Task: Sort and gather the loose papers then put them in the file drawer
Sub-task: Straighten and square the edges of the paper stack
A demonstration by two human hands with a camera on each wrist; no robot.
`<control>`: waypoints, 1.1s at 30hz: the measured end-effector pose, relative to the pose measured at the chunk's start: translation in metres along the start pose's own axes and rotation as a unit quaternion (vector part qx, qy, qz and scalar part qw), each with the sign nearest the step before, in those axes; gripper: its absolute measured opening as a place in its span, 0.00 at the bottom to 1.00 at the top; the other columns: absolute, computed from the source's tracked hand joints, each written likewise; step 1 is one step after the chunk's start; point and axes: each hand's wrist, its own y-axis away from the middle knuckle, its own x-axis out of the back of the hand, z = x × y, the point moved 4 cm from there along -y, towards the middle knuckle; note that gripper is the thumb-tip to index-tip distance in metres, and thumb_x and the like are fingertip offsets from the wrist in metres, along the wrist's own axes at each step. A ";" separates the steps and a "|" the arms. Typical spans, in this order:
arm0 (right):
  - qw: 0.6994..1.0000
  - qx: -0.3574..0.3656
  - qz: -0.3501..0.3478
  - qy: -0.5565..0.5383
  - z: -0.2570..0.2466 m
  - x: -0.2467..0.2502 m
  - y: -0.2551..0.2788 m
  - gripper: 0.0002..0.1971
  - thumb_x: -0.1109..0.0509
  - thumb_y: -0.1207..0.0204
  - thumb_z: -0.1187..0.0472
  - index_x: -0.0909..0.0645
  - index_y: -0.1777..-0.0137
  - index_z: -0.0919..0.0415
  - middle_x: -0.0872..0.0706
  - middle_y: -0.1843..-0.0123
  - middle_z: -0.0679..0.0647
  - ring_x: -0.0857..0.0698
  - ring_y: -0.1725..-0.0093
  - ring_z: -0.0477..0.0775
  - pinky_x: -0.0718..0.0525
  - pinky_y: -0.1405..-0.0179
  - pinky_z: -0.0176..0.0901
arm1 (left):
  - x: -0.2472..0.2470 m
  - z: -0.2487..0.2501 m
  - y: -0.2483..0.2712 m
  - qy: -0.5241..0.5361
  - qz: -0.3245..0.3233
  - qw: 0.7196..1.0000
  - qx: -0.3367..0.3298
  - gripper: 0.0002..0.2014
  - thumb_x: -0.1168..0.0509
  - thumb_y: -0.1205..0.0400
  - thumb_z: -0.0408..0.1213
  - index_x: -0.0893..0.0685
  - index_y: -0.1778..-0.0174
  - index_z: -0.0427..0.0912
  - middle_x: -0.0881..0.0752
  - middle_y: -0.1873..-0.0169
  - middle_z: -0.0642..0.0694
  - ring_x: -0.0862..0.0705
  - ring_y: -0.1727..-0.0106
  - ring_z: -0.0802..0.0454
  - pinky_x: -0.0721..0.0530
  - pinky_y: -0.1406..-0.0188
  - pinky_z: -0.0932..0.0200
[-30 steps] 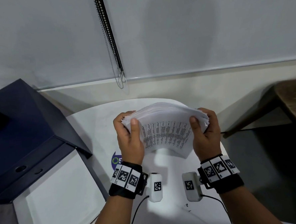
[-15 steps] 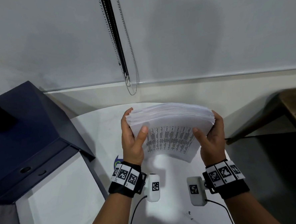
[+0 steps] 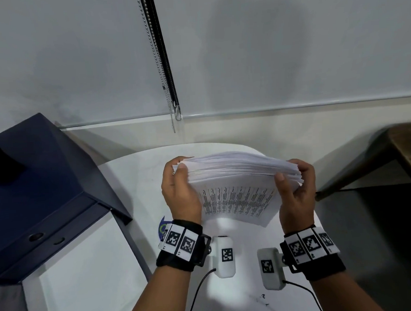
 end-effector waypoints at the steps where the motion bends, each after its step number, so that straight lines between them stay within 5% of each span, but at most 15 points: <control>1: 1.000 -0.001 0.001 -0.006 -0.001 -0.001 0.000 0.15 0.31 0.27 0.49 0.27 0.43 0.50 0.20 0.48 0.43 0.19 0.50 0.46 0.21 0.50 0.37 | -0.001 0.001 0.001 0.010 -0.005 1.000 -0.007 0.13 0.39 0.20 0.44 0.16 0.55 0.38 0.13 0.57 0.45 0.17 0.52 0.49 0.22 0.48 0.50; 4: 1.000 -0.006 0.007 -0.002 -0.003 -0.001 0.001 0.15 0.31 0.27 0.48 0.26 0.45 0.52 0.18 0.50 0.40 0.18 0.52 0.44 0.21 0.52 0.35 | -0.003 0.006 0.006 -0.040 0.006 0.999 -0.028 0.16 0.36 0.21 0.50 0.16 0.56 0.38 0.10 0.56 0.45 0.15 0.54 0.54 0.21 0.49 0.60; 10: 0.999 -0.012 0.027 0.034 -0.007 -0.003 -0.001 0.14 0.33 0.24 0.46 0.23 0.48 0.55 0.17 0.55 0.38 0.19 0.55 0.42 0.22 0.54 0.35 | -0.001 0.004 0.003 -0.045 0.009 0.999 -0.006 0.14 0.43 0.15 0.39 0.13 0.53 0.39 0.10 0.50 0.41 0.14 0.47 0.44 0.19 0.45 0.46; 14: 0.998 -0.013 0.042 0.052 -0.011 -0.005 -0.003 0.12 0.33 0.23 0.49 0.21 0.50 0.58 0.16 0.58 0.39 0.19 0.57 0.41 0.22 0.54 0.35 | -0.004 0.011 0.008 -0.072 -0.009 0.997 -0.021 0.10 0.38 0.14 0.37 0.14 0.47 0.36 0.10 0.51 0.45 0.14 0.58 0.63 0.19 0.56 0.67; 19: 0.995 -0.039 0.063 0.063 -0.014 -0.005 -0.010 0.07 0.36 0.23 0.60 0.19 0.55 0.63 0.17 0.60 0.48 0.20 0.59 0.46 0.23 0.58 0.38 | 0.000 0.008 0.006 -0.066 -0.032 0.997 -0.023 0.11 0.35 0.19 0.44 0.15 0.47 0.42 0.11 0.49 0.44 0.14 0.45 0.44 0.19 0.41 0.44; 24: 0.994 -0.041 0.079 0.071 -0.018 -0.006 -0.015 0.09 0.35 0.23 0.59 0.20 0.59 0.65 0.19 0.64 0.53 0.22 0.67 0.40 0.24 0.66 0.30 | 0.000 0.008 0.007 -0.087 -0.004 0.996 -0.034 0.07 0.36 0.19 0.41 0.17 0.55 0.40 0.14 0.60 0.57 0.18 0.59 0.63 0.22 0.54 0.67; 30: 0.991 -0.026 0.084 0.103 -0.017 -0.005 -0.024 0.08 0.31 0.23 0.63 0.21 0.63 0.64 0.17 0.64 0.54 0.20 0.61 0.47 0.23 0.57 0.37 | -0.002 0.008 0.009 -0.080 -0.015 0.996 -0.043 0.10 0.34 0.19 0.43 0.21 0.56 0.40 0.18 0.64 0.51 0.21 0.65 0.62 0.24 0.60 0.68; 33: 0.991 -0.035 0.076 0.101 -0.013 -0.002 -0.025 0.07 0.32 0.23 0.64 0.20 0.62 0.64 0.17 0.63 0.52 0.20 0.61 0.46 0.23 0.58 0.35 | 0.000 0.009 0.007 -0.099 -0.022 0.993 -0.059 0.08 0.32 0.20 0.40 0.20 0.56 0.38 0.17 0.62 0.53 0.19 0.60 0.60 0.23 0.53 0.64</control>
